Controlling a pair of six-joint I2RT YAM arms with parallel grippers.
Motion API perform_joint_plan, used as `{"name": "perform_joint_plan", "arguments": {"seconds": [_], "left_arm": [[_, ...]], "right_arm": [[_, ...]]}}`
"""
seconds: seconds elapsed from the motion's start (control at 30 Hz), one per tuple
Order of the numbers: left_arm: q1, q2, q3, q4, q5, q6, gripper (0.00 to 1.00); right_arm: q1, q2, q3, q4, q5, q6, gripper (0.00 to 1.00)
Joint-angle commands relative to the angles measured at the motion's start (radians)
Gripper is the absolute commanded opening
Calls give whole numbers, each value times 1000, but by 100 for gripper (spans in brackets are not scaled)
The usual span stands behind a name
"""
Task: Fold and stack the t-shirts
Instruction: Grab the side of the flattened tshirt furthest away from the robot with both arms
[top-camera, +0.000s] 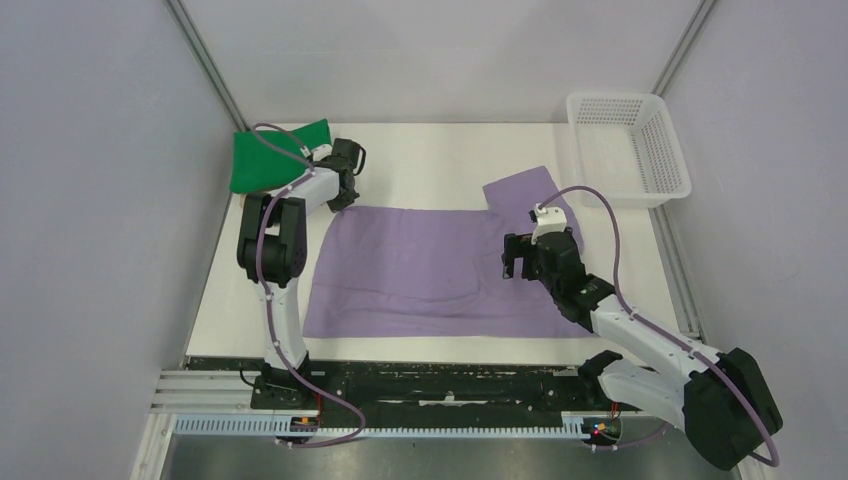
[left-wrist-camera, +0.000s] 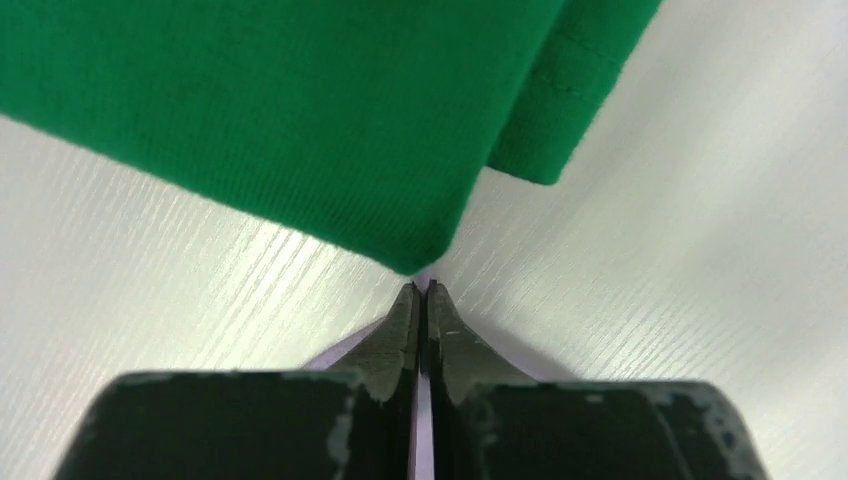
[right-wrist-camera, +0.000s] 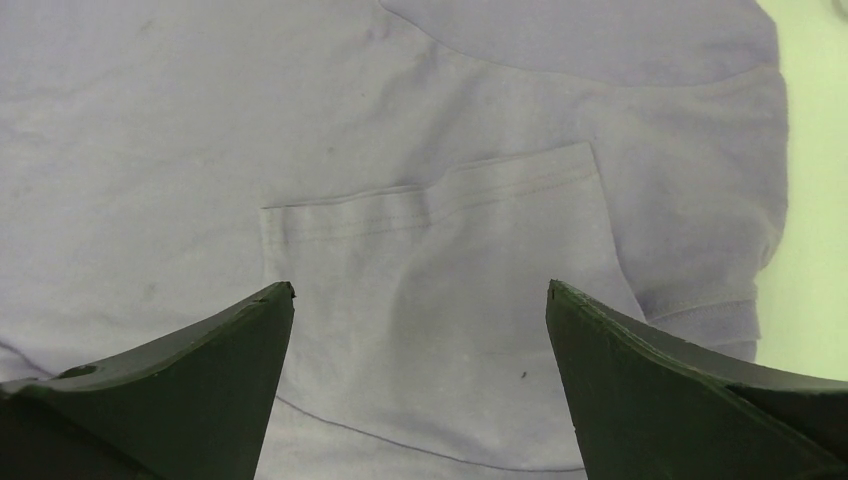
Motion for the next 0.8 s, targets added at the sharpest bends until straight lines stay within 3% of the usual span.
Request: {"name": "perform_joint_plan", "arguments": {"seconds": [0.0,0.23,0.4,0.77], "left_arm": [[1,7,7,-92,-12,-2,2],[-4,-35,-13,-96,-7,0,2],[-7,-57,-14,-90,23,11,2],[-9,-71,-16,-90,38,17,2]], "right_arm": [[-2,24,32,31,89,10,99],[-29,163,156,23,198,-13,99],[-136,345,330,17,135,-9,99],[-257,969,980,-80,162,-60,99]]}}
